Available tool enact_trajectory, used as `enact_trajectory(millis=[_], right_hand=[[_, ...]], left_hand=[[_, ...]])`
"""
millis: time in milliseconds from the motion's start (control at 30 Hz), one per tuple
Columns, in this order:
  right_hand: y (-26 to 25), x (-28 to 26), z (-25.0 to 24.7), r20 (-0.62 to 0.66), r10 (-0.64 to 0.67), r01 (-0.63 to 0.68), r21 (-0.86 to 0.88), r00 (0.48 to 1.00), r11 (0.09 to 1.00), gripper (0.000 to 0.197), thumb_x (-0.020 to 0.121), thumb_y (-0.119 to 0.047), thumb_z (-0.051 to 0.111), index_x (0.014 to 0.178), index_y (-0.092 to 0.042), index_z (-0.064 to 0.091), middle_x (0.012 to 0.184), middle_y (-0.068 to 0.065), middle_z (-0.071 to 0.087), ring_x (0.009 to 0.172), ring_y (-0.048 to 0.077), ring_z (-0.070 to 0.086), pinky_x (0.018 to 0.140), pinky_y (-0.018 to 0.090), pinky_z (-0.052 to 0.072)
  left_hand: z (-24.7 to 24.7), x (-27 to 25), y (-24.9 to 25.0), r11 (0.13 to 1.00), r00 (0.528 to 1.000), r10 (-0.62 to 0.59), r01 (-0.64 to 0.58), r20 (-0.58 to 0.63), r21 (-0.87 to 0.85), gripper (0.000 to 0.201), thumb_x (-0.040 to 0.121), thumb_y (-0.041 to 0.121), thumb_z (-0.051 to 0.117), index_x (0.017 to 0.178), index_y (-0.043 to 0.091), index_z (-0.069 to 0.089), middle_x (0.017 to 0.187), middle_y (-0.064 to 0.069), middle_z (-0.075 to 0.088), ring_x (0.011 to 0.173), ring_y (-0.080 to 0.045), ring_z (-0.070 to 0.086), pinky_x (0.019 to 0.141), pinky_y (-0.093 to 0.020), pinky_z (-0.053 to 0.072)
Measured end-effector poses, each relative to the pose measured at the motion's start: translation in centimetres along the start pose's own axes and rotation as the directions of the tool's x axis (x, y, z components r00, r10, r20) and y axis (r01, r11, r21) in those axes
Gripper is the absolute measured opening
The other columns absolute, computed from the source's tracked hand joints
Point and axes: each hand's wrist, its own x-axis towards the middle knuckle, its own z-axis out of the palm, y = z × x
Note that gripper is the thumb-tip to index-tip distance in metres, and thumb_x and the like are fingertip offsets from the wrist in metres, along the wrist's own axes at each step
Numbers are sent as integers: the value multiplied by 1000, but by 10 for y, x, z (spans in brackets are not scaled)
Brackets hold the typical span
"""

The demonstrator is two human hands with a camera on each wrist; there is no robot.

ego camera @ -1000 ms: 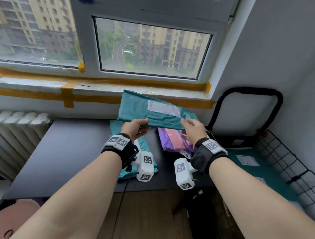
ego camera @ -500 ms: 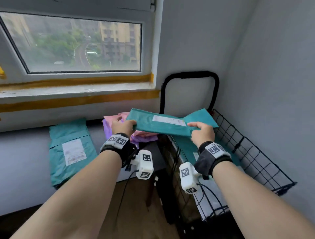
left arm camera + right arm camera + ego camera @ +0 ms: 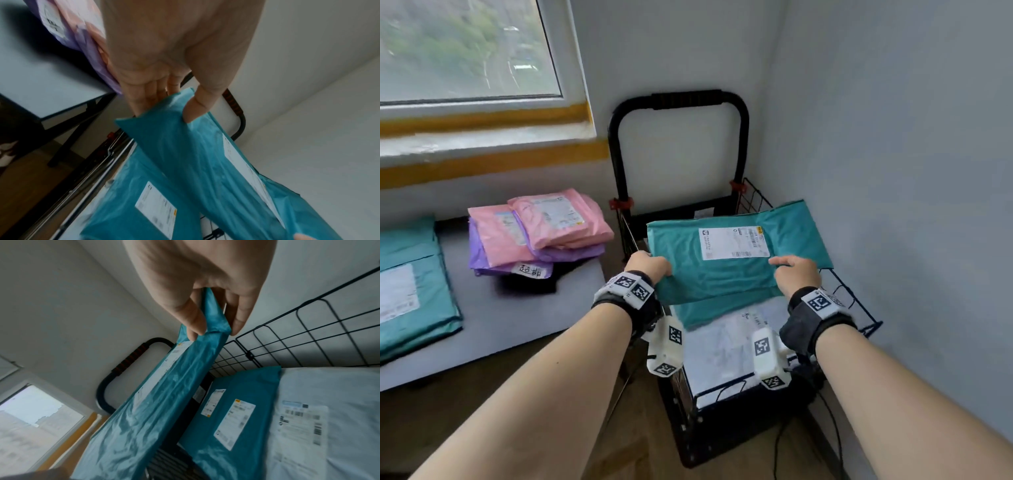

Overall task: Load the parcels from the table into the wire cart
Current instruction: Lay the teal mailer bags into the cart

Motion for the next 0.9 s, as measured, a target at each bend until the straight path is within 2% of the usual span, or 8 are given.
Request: enact_trajectory(millis=[67, 167, 367, 467, 567, 633, 700, 900], right_hand=[[15, 17, -3, 39, 39, -37, -56, 998, 998, 41, 87, 0, 42, 106, -21, 71, 121, 4, 65, 96, 26, 61, 82, 28, 48], [37, 50, 1, 135, 98, -75, -172, 986, 982, 31, 90, -5, 46, 111, -6, 70, 123, 12, 63, 112, 31, 57, 97, 34, 46], [76, 120, 28, 160, 270, -213, -305, 949, 928, 12, 87, -10, 52, 77, -6, 56, 98, 14, 59, 89, 26, 54, 75, 30, 41], [90, 146, 40, 184, 367, -283, -365, 912, 887, 8, 87, -12, 55, 85, -5, 58, 99, 14, 59, 89, 28, 56, 76, 31, 43], [106, 166, 50, 237, 412, -260, -485, 880, 835, 18, 91, -16, 52, 101, -3, 58, 111, 17, 59, 107, 31, 59, 83, 29, 44], [117, 176, 56, 246, 446, -255, -550, 861, 796, 34, 93, -20, 50, 121, -2, 59, 126, 15, 58, 120, 30, 53, 91, 29, 43], [120, 184, 58, 250, 442, -218, -603, 862, 767, 40, 92, -23, 50, 128, -8, 58, 135, 10, 54, 126, 30, 47, 100, 31, 40], [112, 224, 73, 288, 376, -144, -593, 881, 792, 46, 88, -21, 53, 132, -12, 53, 140, 12, 48, 127, 31, 45, 101, 33, 39]], left_hand=[[21, 16, -6, 998, 997, -67, 66, 42, 18, 37, 68, 6, 69, 104, -4, 63, 95, -16, 64, 92, -32, 64, 84, -40, 56], [49, 45, -17, 988, 988, -135, 129, 76, 84, 42, 64, 7, 67, 104, -3, 63, 104, -18, 66, 93, -33, 65, 85, -45, 56], [89, 73, -11, 915, 955, -248, 176, 163, 363, 34, 76, 2, 65, 108, -7, 61, 92, -19, 63, 86, -30, 64, 71, -31, 48], [109, 95, -21, 853, 933, -299, 168, 199, 495, 37, 80, 4, 64, 115, -7, 60, 103, -19, 64, 97, -29, 65, 83, -34, 52], [125, 107, -34, 749, 902, -352, 111, 251, 653, 34, 90, 14, 61, 118, -4, 61, 99, -12, 57, 97, -25, 61, 82, -29, 47], [132, 109, -44, 716, 868, -407, 110, 284, 689, 26, 92, 18, 59, 108, -2, 64, 102, -12, 57, 112, -26, 61, 86, -29, 47], [137, 108, -51, 661, 831, -483, 141, 275, 737, 23, 90, 20, 59, 96, -1, 67, 99, -9, 57, 111, -23, 62, 86, -28, 48], [149, 120, -70, 770, 889, -457, 378, 31, 514, 52, 79, 14, 67, 126, -2, 52, 124, -18, 59, 113, -32, 59, 95, -38, 50]])
